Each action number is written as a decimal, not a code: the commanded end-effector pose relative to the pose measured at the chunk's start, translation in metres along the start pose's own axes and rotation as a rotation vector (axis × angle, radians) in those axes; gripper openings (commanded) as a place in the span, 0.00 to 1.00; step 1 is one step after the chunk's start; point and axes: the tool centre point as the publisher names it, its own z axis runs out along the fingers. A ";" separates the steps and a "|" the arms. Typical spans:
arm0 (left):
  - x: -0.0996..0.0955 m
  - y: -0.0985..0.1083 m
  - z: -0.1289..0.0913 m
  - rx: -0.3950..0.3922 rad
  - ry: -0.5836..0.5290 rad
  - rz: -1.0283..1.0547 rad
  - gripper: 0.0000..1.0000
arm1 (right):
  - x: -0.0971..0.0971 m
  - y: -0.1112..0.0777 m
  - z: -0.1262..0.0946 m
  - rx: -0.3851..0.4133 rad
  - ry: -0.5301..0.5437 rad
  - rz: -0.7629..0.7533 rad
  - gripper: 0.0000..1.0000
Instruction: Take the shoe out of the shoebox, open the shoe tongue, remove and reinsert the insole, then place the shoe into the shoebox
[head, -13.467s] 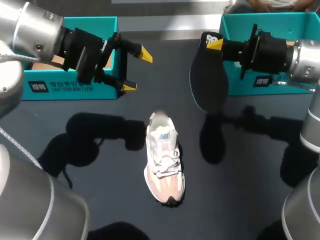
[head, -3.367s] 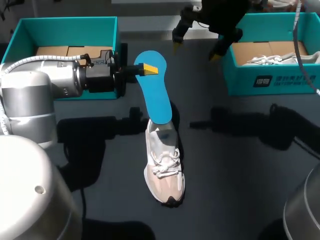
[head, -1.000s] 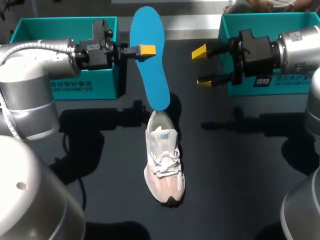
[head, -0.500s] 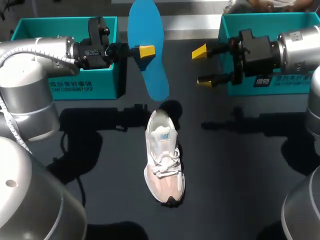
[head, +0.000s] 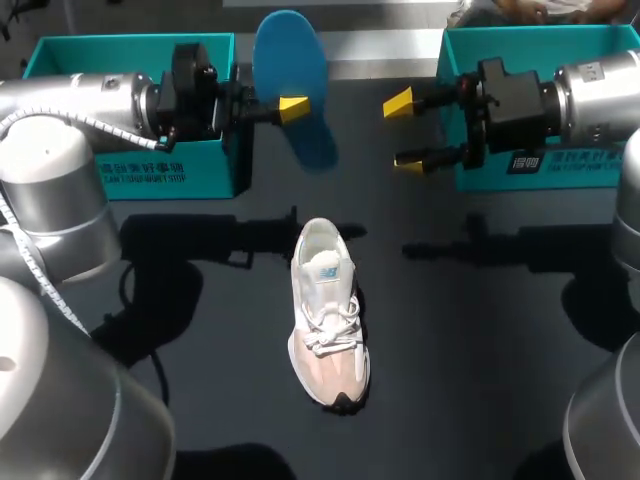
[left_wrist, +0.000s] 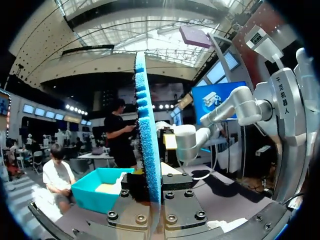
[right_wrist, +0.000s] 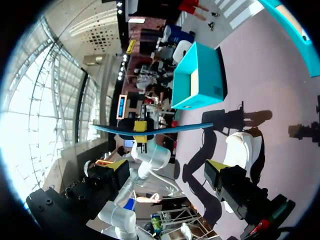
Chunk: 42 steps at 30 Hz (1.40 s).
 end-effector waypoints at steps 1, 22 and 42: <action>0.000 0.001 -0.001 0.003 0.012 0.234 0.00 | 0.000 0.000 0.002 -0.002 -0.002 0.001 1.00; -0.006 0.009 -0.004 -0.090 0.028 0.773 0.00 | 0.000 0.000 0.002 -0.002 -0.002 0.001 1.00; -0.021 0.046 -0.013 -0.269 0.026 1.949 0.00 | 0.000 0.001 0.003 0.005 0.003 -0.004 1.00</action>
